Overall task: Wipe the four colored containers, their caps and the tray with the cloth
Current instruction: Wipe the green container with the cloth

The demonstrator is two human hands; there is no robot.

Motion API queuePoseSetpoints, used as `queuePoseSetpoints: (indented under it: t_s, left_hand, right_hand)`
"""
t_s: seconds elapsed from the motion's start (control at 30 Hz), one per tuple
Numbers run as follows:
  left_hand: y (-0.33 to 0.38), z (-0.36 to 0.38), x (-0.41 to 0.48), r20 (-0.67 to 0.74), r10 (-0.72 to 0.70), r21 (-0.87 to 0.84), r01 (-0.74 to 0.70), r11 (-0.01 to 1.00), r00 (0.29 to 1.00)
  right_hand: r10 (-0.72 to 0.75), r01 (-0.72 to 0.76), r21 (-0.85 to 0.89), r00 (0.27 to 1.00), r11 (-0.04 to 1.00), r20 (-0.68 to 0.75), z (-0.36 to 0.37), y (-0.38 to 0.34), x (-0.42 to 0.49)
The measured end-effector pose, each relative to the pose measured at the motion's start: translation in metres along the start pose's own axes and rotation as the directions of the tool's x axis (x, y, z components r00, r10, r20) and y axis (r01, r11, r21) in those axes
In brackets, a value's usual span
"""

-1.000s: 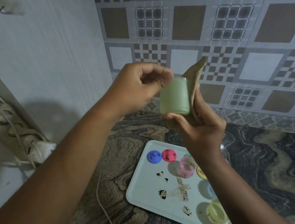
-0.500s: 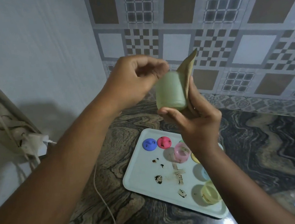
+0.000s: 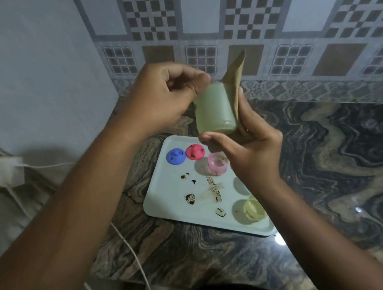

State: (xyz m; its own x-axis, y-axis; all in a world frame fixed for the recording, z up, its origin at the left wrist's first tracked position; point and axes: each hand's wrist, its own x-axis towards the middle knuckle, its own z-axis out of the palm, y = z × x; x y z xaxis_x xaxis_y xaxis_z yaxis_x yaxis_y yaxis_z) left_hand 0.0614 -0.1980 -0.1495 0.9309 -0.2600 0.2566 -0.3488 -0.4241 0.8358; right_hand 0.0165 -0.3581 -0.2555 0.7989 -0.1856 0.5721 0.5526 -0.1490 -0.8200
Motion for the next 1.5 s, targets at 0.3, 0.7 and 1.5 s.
queuePoseSetpoints:
  t_s: [0.3,0.7,1.5]
  left_hand:
    - [-0.019,0.04,-0.005,0.068,-0.2,-0.129,0.207,0.97,0.977]
    - [-0.048,0.065,-0.015,0.158,-0.297,-0.192,0.325,0.926,0.942]
    - [-0.066,0.038,-0.004,0.245,-0.108,-0.142,0.145,0.979,0.964]
  right_hand:
    - [0.038,-0.031,-0.157,0.998,0.987,0.041,-0.028,0.026,-0.019]
    - [0.321,-0.324,-0.053,0.945,0.944,-0.063,-0.033,0.034,-0.052]
    - [0.298,-0.296,0.037,0.942,0.954,-0.154,0.004,0.039,-0.07]
